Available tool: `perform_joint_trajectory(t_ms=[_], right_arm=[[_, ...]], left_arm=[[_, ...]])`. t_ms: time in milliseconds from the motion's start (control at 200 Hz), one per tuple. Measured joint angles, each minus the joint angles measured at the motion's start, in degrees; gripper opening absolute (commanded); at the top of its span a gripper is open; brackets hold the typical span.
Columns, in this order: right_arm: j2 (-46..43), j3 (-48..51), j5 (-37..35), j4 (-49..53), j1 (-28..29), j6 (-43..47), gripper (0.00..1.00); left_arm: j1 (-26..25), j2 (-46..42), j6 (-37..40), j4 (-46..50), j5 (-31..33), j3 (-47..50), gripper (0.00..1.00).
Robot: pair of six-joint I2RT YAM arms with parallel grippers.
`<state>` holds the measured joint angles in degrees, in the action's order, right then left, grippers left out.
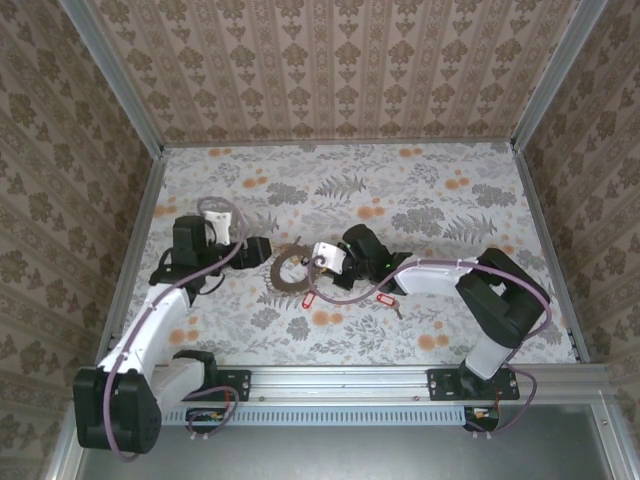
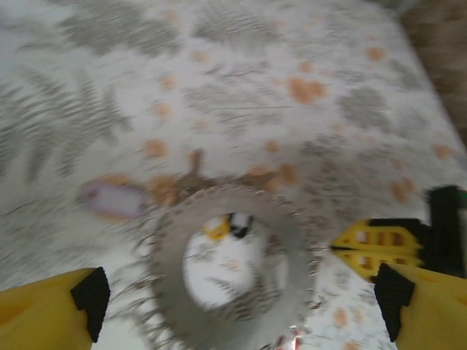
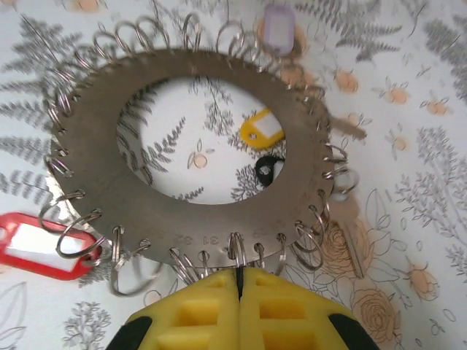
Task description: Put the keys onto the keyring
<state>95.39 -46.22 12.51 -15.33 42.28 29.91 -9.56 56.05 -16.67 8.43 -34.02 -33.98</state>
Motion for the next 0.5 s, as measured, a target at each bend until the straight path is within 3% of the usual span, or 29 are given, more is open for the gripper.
perform_joint_trajectory(t_ms=[100,245,420,500], right_arm=[[-1.77,2.10,1.44,-2.43,0.00,-1.25,0.00],[-2.82,4.28,3.13,-4.98,0.00,-2.64,0.00],[-2.69,7.21,4.20,-9.38,-0.61,-3.85,0.00],[-2.38,8.90,4.28,-11.54,-0.98,-4.85,0.00]], left_arm=[[-1.75,-3.43,4.81,-6.80,-5.40,3.98,0.81],[-4.72,-3.93,17.66,-6.73,-11.32,3.23,0.68],[-7.37,6.03,38.93,-2.12,-17.46,-2.27,0.48],[-9.22,13.35,49.37,1.86,-18.69,-5.25,0.47]])
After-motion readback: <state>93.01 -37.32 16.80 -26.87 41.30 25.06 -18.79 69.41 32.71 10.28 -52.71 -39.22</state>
